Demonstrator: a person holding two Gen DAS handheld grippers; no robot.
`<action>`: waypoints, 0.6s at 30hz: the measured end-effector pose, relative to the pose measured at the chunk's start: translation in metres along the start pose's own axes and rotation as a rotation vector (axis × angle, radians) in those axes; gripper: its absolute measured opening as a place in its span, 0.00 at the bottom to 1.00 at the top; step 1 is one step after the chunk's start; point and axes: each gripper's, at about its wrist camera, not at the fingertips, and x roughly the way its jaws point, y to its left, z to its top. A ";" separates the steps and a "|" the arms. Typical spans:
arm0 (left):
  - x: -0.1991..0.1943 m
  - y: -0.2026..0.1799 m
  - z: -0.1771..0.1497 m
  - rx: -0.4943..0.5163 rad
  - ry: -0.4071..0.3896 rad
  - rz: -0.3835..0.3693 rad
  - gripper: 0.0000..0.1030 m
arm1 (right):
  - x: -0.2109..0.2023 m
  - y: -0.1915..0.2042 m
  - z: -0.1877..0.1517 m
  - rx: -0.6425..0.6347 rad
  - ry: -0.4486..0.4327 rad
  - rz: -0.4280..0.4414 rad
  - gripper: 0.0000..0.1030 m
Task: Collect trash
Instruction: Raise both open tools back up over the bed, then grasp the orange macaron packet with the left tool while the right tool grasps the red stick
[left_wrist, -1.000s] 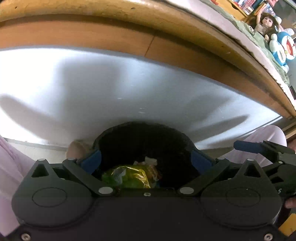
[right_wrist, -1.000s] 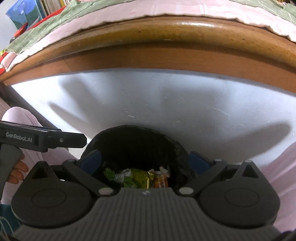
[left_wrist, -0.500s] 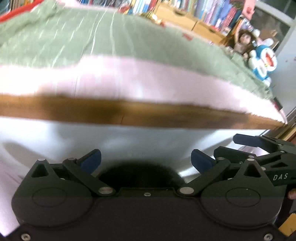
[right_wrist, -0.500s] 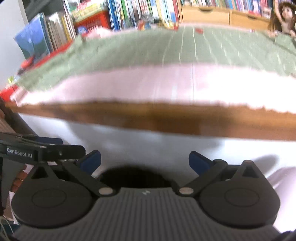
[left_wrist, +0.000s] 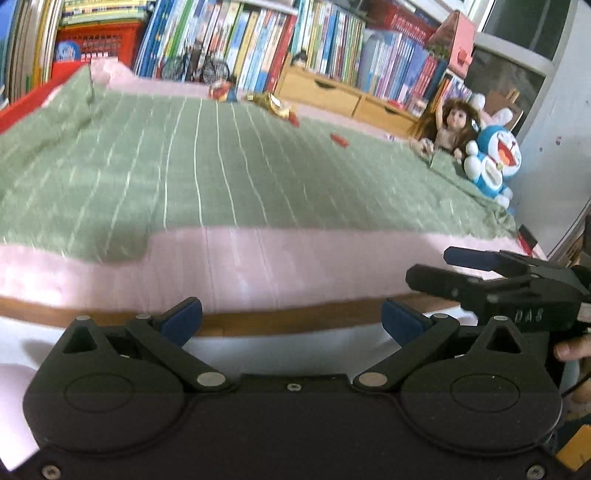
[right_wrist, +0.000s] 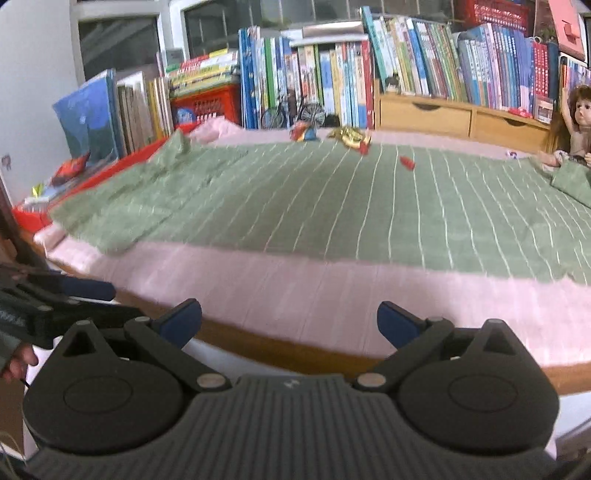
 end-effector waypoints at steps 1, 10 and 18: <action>-0.001 0.001 0.004 -0.001 -0.007 -0.002 1.00 | 0.000 -0.004 0.004 0.037 -0.015 0.017 1.00; -0.004 0.005 0.050 0.013 -0.110 0.017 1.00 | 0.011 -0.044 0.026 0.285 -0.065 0.114 1.00; 0.003 0.018 0.087 -0.022 -0.162 -0.043 1.00 | 0.024 -0.073 0.038 0.345 -0.072 0.079 1.00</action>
